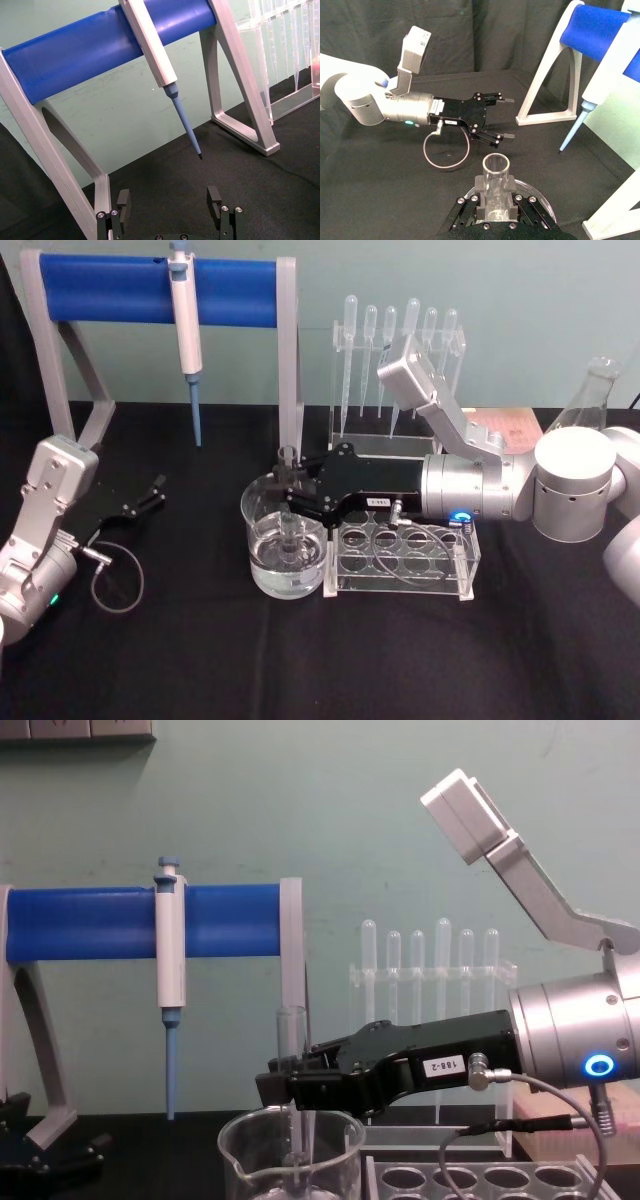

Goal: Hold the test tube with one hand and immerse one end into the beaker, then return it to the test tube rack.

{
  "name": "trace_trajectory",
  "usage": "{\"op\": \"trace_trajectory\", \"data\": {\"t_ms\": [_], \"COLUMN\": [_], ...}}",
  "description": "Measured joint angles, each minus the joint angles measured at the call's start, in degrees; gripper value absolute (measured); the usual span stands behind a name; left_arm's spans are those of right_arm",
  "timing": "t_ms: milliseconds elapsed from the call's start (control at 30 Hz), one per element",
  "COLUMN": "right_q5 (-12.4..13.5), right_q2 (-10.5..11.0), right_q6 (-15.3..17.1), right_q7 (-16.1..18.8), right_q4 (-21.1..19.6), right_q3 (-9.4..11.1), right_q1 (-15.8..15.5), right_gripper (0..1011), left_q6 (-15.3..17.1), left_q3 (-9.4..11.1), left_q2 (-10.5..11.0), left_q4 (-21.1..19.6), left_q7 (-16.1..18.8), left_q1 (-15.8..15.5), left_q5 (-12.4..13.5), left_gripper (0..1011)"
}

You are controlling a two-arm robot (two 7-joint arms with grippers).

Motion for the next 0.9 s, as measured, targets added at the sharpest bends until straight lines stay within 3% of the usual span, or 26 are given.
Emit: {"op": "trace_trajectory", "data": {"t_ms": [900], "right_q5": [0.0], "right_q2": [0.0], "right_q6": [0.0], "right_q7": [0.0], "right_q4": [0.0], "right_q3": [0.0], "right_q1": [0.0], "right_gripper": [234], "left_q6": [0.0], "left_q3": [0.0], "left_q2": [0.0], "left_q4": [0.0], "left_q7": [0.0], "left_q1": [0.0], "left_q5": [0.0], "left_gripper": [1000]}}
